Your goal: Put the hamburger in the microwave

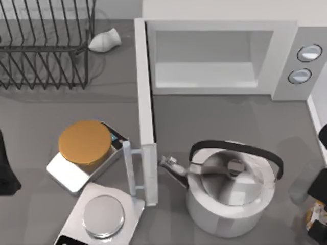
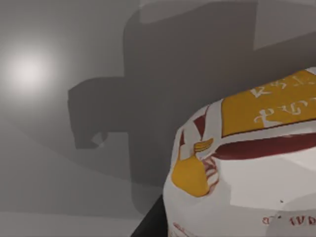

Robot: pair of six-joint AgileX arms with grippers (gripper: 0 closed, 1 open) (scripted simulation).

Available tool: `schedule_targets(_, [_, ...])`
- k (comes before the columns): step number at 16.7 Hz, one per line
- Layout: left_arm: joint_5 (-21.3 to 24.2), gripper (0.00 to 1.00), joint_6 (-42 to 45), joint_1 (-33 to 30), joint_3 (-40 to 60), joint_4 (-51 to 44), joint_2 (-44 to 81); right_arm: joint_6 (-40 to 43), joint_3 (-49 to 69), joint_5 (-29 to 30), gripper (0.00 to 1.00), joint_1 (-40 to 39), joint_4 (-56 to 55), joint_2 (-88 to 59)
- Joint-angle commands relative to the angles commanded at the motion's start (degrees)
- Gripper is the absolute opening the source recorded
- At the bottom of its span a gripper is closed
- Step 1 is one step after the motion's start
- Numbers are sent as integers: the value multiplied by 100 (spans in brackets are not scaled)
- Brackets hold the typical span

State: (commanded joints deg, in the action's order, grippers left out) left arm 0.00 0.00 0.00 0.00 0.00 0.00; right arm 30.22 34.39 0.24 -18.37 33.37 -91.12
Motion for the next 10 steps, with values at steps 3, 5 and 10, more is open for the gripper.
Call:
schedule_targets(3, [0,100,0,0,0,0,0,0,0,0,100,0,0,0])
schedule_targets(5, [0,100,0,0,0,0,0,0,0,0,85,0,0,0])
schedule_targets(10, [0,100,0,0,0,0,0,0,0,0,47,0,0,0])
